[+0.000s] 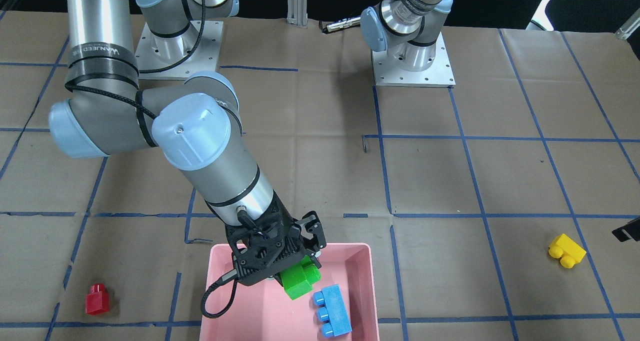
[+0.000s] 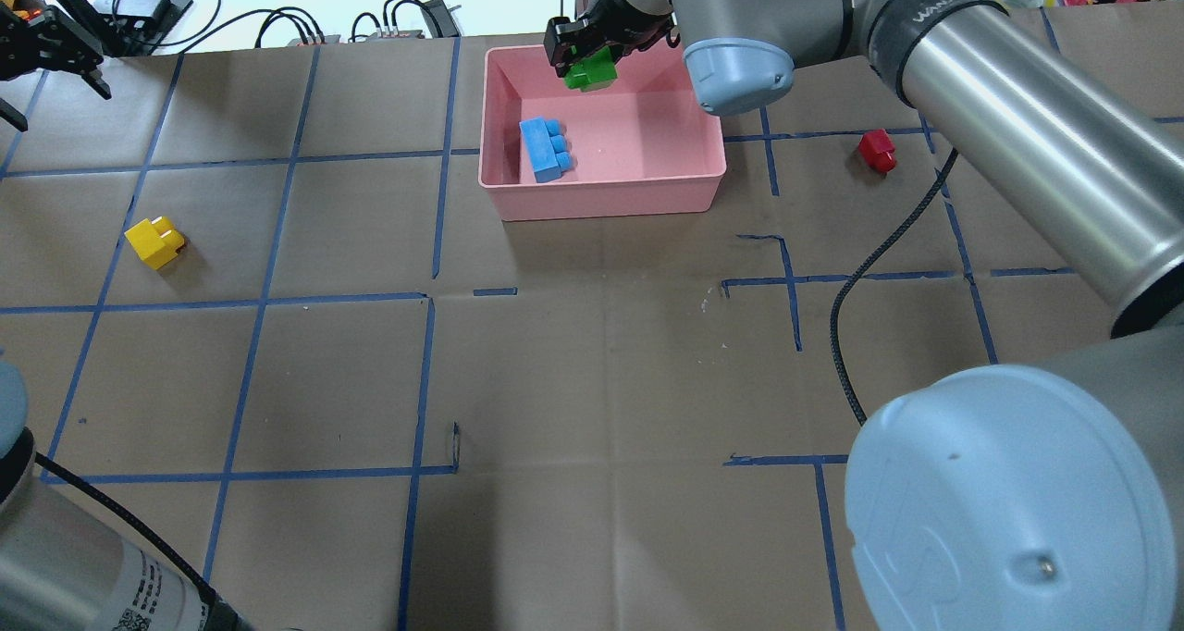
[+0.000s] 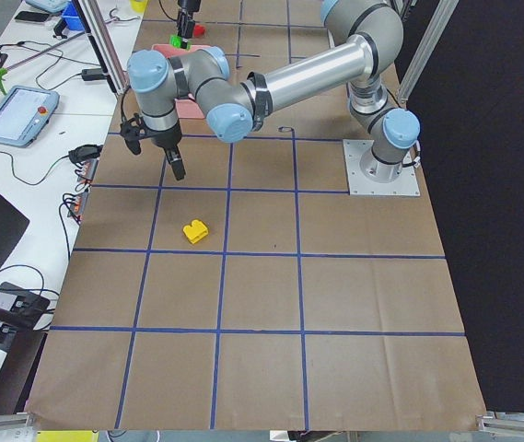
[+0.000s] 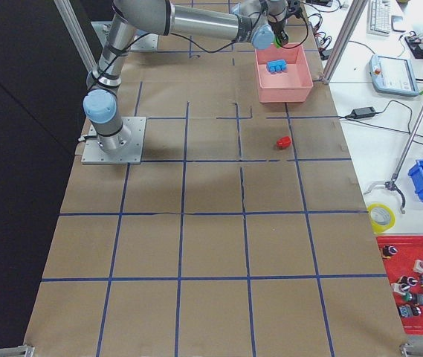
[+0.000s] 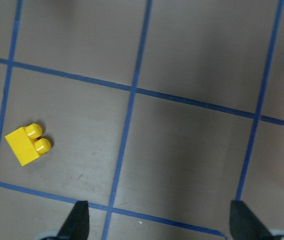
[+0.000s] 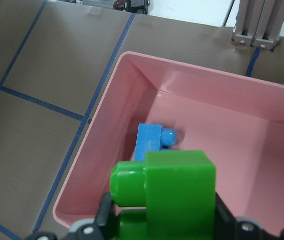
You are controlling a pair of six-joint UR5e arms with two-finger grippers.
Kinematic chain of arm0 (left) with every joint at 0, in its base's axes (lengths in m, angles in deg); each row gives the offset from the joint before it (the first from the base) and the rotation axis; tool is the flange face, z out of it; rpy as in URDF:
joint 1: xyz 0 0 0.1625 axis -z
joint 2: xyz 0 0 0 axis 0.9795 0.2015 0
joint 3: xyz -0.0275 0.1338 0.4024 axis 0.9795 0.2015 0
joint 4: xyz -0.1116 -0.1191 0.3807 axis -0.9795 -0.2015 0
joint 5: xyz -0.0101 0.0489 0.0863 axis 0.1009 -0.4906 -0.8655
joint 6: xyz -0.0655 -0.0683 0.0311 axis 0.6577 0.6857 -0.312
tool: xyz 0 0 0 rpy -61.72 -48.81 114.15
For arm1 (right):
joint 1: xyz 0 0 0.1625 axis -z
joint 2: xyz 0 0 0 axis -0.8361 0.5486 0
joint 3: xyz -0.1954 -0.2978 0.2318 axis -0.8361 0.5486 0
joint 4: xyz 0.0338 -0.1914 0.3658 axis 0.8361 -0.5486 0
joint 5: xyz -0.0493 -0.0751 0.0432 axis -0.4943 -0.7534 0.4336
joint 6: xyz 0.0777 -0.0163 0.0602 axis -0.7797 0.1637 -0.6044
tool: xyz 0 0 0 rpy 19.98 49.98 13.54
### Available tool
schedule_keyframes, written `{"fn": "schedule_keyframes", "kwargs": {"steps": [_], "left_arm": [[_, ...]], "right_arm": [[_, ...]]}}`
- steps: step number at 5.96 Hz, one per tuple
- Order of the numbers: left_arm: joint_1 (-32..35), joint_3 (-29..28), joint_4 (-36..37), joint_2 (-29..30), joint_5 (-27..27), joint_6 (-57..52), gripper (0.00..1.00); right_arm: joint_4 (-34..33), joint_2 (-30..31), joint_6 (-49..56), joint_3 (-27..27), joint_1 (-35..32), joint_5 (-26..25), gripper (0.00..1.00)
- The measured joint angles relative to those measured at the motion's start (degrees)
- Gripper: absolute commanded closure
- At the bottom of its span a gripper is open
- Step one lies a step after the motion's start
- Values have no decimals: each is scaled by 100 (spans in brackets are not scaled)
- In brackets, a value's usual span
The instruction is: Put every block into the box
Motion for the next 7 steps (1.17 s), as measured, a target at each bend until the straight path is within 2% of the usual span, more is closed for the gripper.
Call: {"fn": "schedule_keyframes", "kwargs": {"steps": [2, 4, 5, 6, 7], "left_arm": [[-147, 345, 486, 263, -12, 1136, 0], [-176, 1175, 1141, 322, -5, 1735, 0], [-234, 1559, 1564, 348, -3, 1765, 0], [-338, 1861, 1884, 374, 1, 1735, 0], [-415, 2025, 2064, 415, -5, 1708, 0]], "right_arm": [[5, 17, 47, -23, -18, -87, 0], [114, 170, 430, -40, 207, -134, 0], [407, 362, 617, -83, 424, -216, 0], [985, 758, 891, -282, 732, -493, 0], [1432, 1320, 1064, -697, 1164, -828, 0]]}}
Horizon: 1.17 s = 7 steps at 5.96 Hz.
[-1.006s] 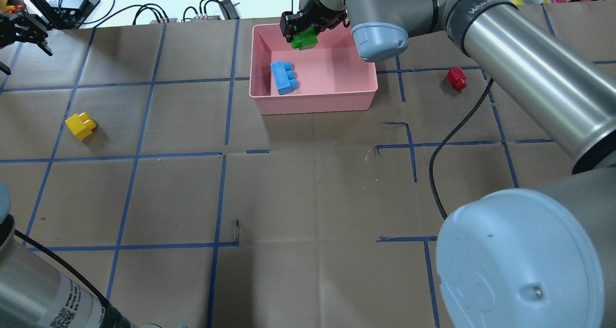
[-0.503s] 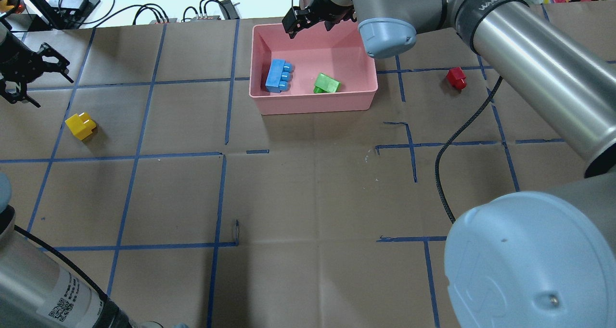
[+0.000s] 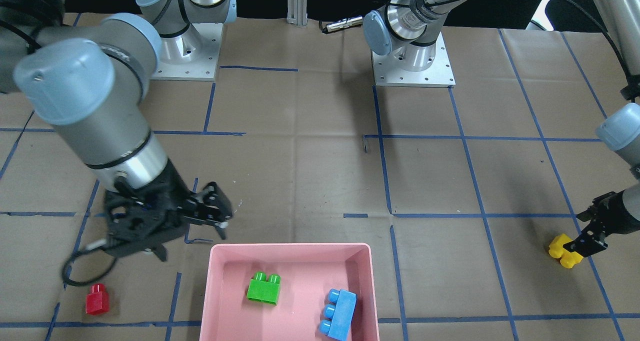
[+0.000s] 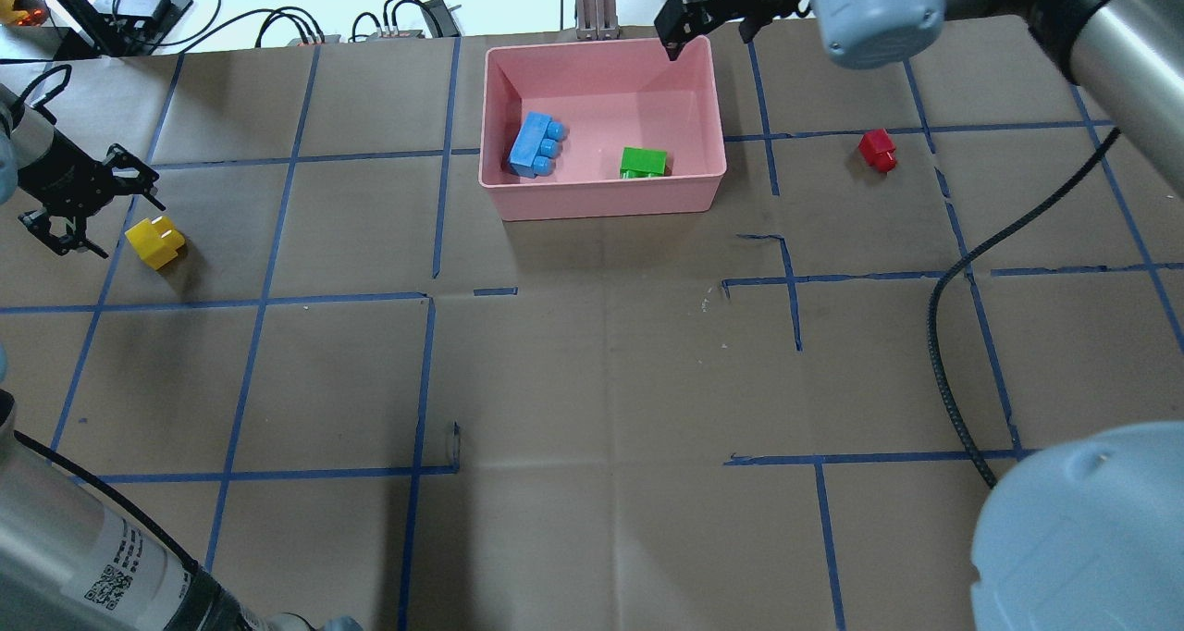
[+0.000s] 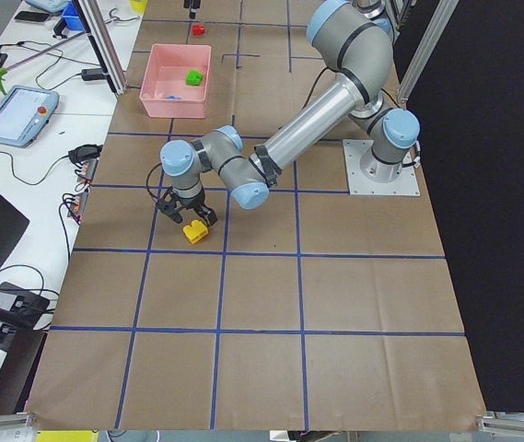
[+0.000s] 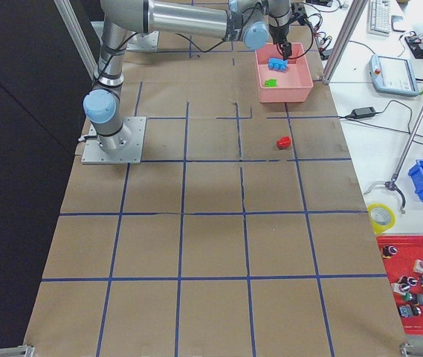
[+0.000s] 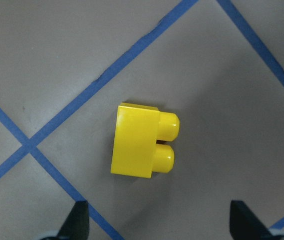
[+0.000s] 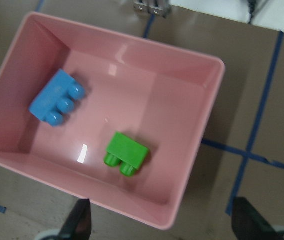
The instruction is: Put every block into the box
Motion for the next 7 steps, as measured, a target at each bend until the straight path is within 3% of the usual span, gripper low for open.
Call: {"fn": "schedule_keyframes", "kwargs": {"steps": [2, 3, 5, 7], "left_arm": [[-46, 81, 384, 181, 12, -16, 0], [-40, 75, 569, 235, 30, -15, 0], [-24, 52, 715, 310, 148, 15, 0], [-21, 78, 965, 502, 240, 1, 0]], "right_arm": [[94, 880, 70, -1156, 1111, -348, 1], [-462, 854, 95, -1593, 1437, -651, 4], [-1695, 294, 181, -2232, 1702, -1082, 4], [-2486, -300, 541, -2359, 1808, -814, 4]]}}
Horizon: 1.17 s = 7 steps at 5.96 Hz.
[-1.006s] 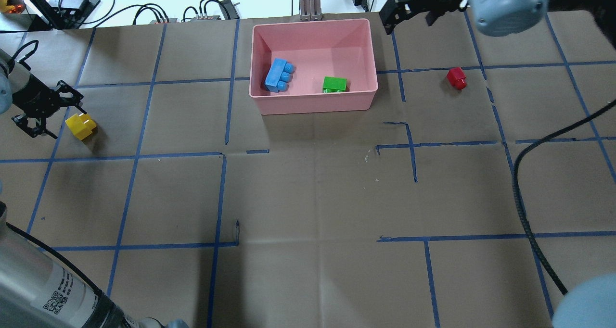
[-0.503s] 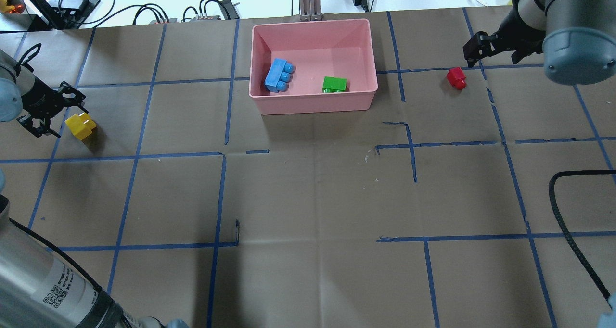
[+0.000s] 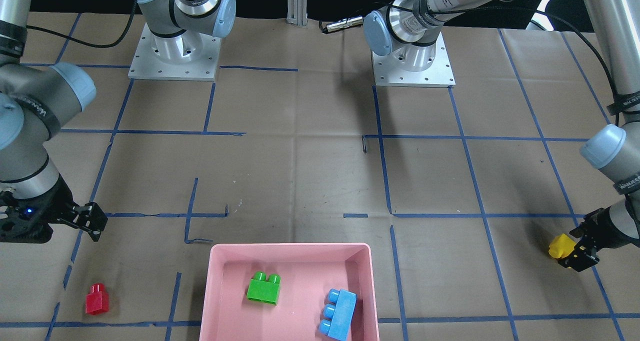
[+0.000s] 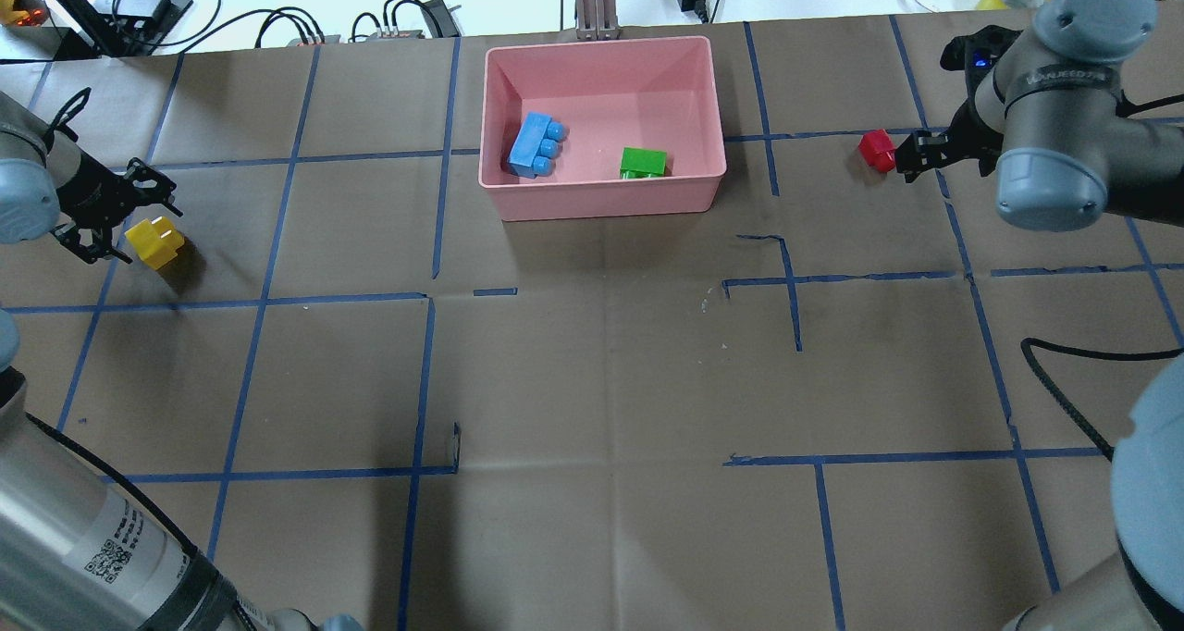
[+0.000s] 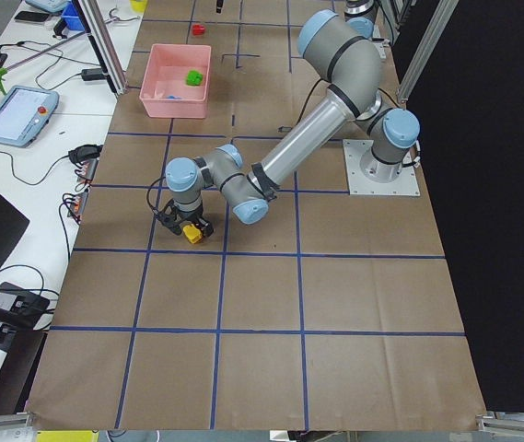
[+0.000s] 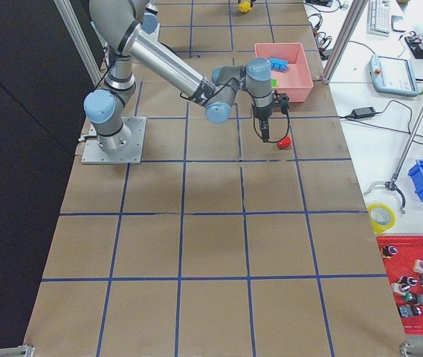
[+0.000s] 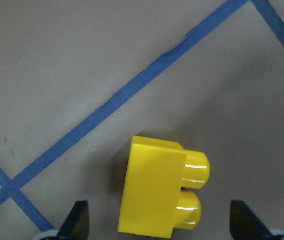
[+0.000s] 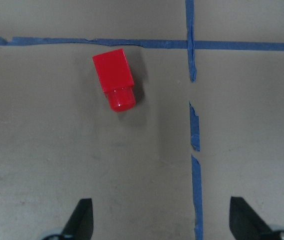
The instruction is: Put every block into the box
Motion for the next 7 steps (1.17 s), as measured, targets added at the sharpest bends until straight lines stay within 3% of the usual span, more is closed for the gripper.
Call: {"fn": "schedule_keyframes", "kwargs": {"steps": [1, 2, 4, 7], "left_arm": [[-8, 6, 79, 73, -4, -10, 0], [-12, 10, 104, 98, -10, -15, 8], [-15, 10, 84, 75, -1, -16, 41], [-19, 0, -78, 15, 62, -10, 81]], "right_arm": [[-200, -260, 479, 114, 6, 553, 4], [-446, -465, 916, 327, 9, 978, 4], [-747, -828, 1340, 778, 10, 1155, 4], [-1040, -1347, 1626, 929, 4, 1139, 7]]}}
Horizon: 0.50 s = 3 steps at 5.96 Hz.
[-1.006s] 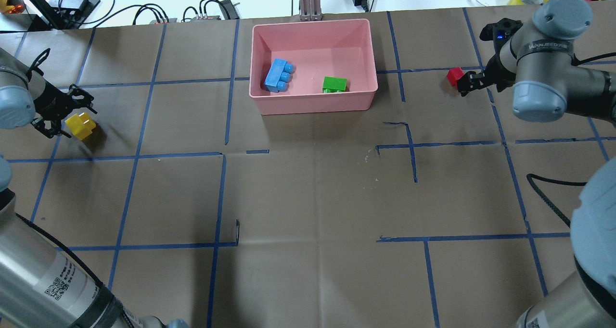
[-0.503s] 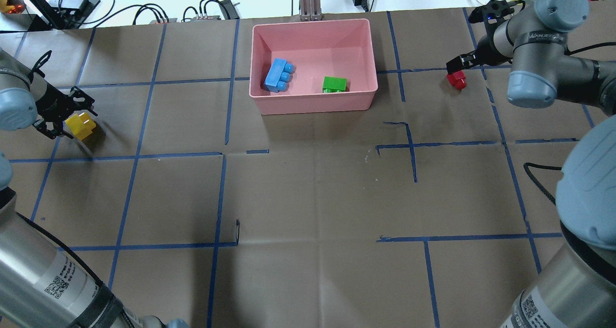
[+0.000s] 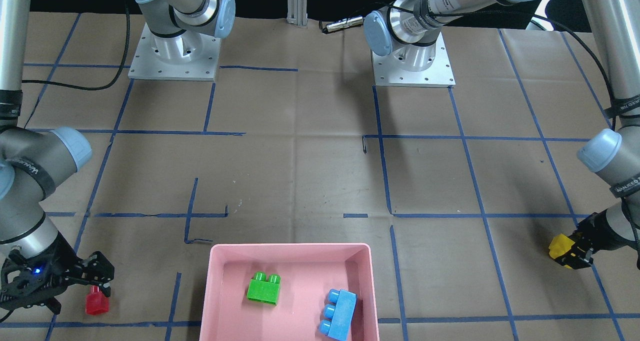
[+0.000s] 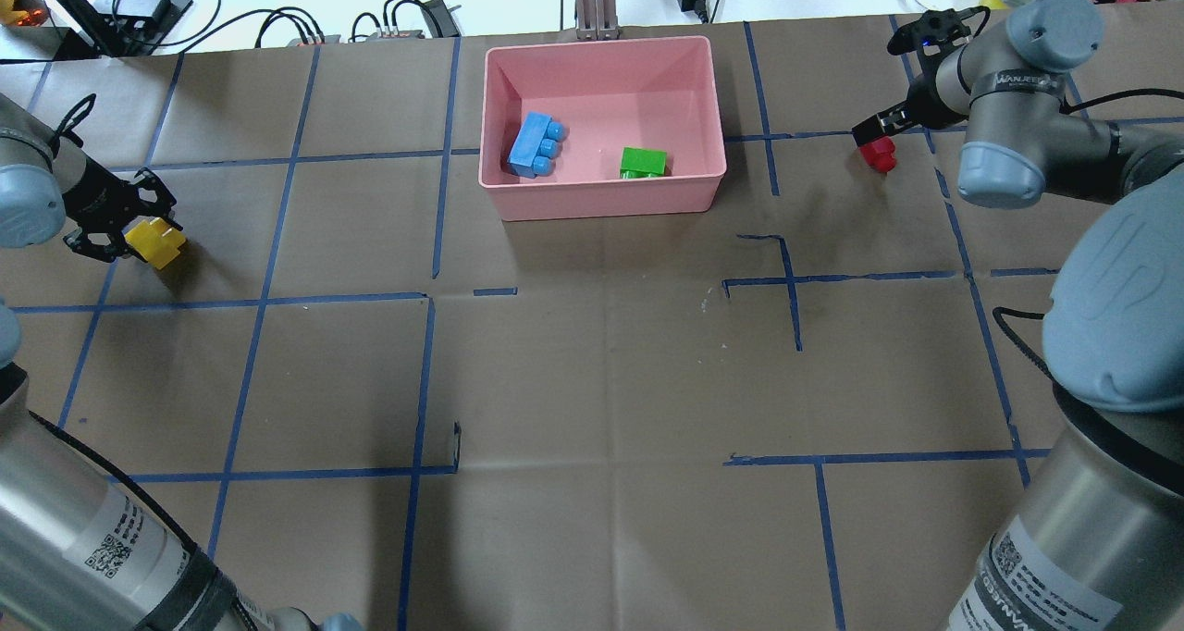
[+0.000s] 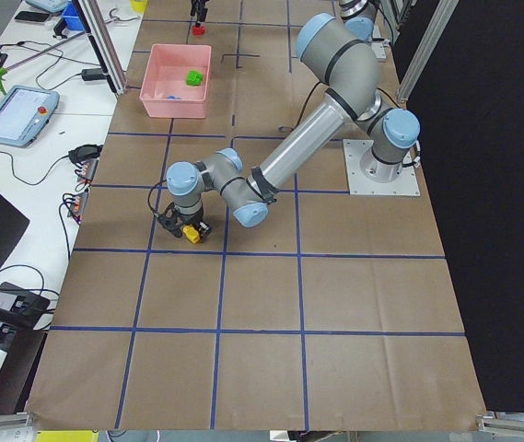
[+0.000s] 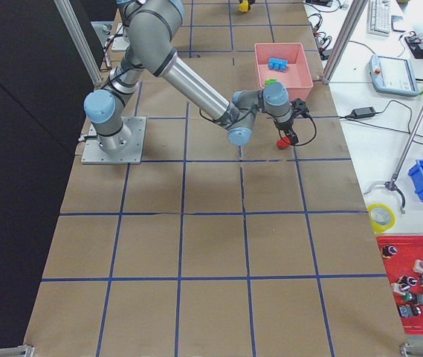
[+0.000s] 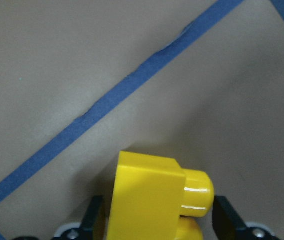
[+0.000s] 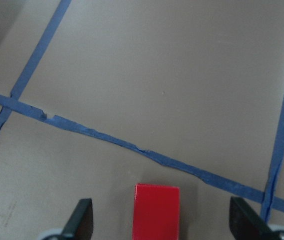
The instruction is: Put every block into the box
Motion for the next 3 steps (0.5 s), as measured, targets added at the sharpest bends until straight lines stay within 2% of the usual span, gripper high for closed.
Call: {"fn": "schedule_keyframes", "kwargs": {"steps": [1, 2, 3], "left_arm": [[-1, -41, -109, -19, 91, 0, 83], [10, -141, -297, -117, 146, 0, 83], [40, -311, -627, -350, 170, -8, 83]], "right_arm": [[-13, -96, 10, -28, -2, -13, 7], [-14, -158, 13, -38, -2, -21, 13], [-11, -191, 11, -37, -3, -17, 32]]}}
